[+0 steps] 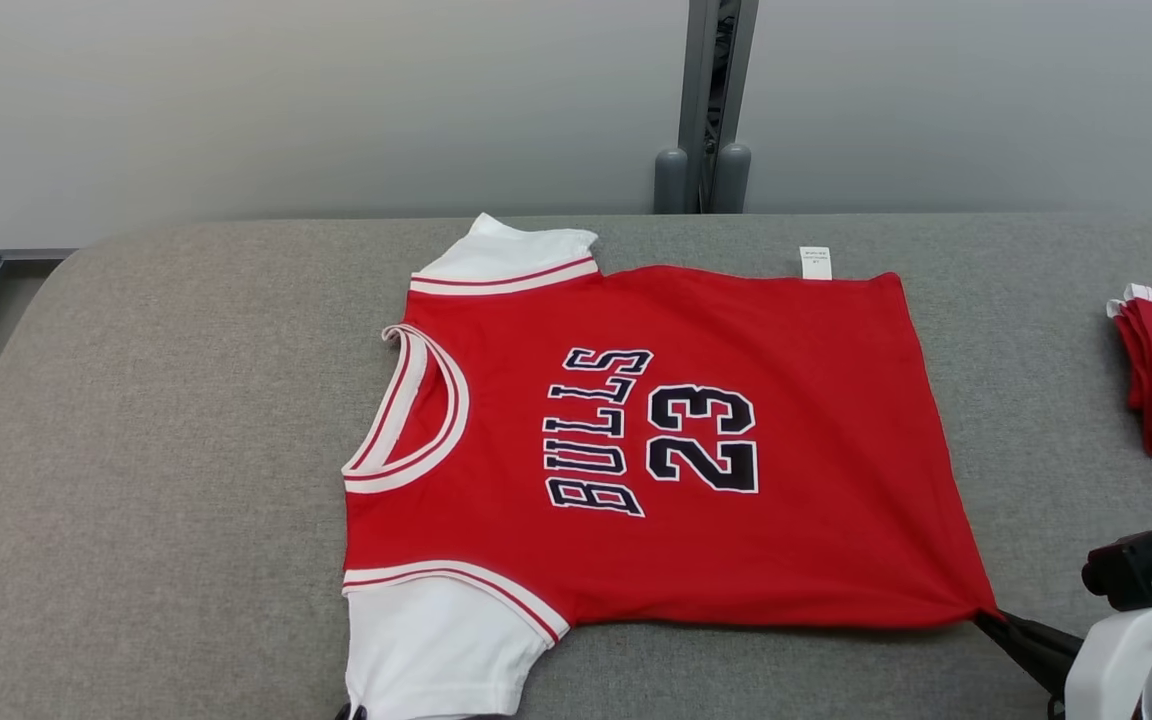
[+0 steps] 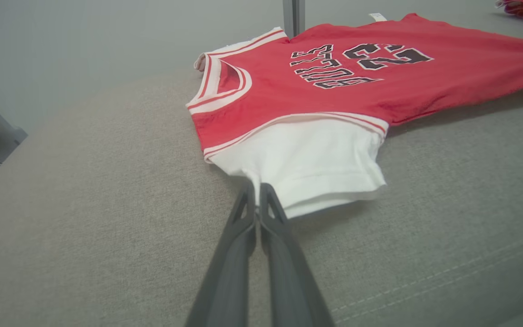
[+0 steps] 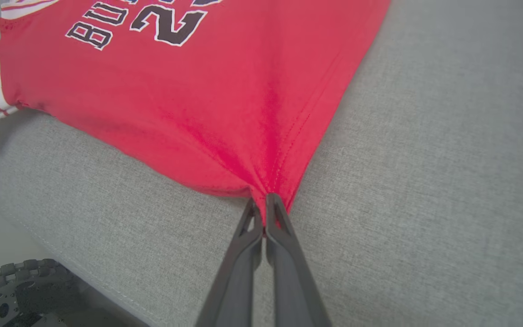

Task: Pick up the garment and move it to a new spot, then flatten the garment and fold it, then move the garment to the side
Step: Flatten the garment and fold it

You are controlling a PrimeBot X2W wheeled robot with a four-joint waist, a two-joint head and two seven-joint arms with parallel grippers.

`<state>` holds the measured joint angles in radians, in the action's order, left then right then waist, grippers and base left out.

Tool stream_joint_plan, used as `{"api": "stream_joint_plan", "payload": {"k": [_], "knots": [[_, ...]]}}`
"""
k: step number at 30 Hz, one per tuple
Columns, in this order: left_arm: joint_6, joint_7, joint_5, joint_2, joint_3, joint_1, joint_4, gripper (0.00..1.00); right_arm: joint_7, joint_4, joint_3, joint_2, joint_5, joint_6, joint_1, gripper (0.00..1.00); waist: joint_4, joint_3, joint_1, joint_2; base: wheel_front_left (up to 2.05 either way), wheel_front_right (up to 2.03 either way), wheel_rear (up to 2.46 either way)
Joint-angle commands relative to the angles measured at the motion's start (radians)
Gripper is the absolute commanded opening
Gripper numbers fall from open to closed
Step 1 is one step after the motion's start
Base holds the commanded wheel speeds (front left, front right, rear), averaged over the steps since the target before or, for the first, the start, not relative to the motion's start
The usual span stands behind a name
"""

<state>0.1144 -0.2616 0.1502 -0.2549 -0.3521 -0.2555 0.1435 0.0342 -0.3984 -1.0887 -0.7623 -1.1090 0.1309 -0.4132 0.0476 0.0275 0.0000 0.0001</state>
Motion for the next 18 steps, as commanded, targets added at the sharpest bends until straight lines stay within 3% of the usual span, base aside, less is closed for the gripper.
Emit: {"api": "stream_joint_plan", "payload": {"k": [1, 7, 18], "knots": [[0.0, -0.004, -0.006, -0.006, 0.009, -0.009, -0.004, 0.0, -0.012, 0.017, 0.014, -0.024, -0.001, 0.0, 0.017, 0.0, -0.002, -0.002, 0.0, -0.0001, 0.0, 0.0, 0.0], [-0.008, -0.004, -0.011, -0.007, 0.03, -0.027, -0.017, 0.0, -0.055, 0.071, 0.073, -0.065, 0.016, 0.0, 0.071, 0.0, -0.007, -0.009, 0.0, -0.0001, 0.0, 0.0, 0.0], [-0.036, -0.004, -0.021, 0.001, 0.057, -0.042, -0.065, 0.0, -0.111, 0.123, 0.175, -0.052, 0.057, 0.0, 0.149, 0.0, -0.012, -0.012, 0.0, -0.0001, 0.0, 0.0, 0.0]]}}
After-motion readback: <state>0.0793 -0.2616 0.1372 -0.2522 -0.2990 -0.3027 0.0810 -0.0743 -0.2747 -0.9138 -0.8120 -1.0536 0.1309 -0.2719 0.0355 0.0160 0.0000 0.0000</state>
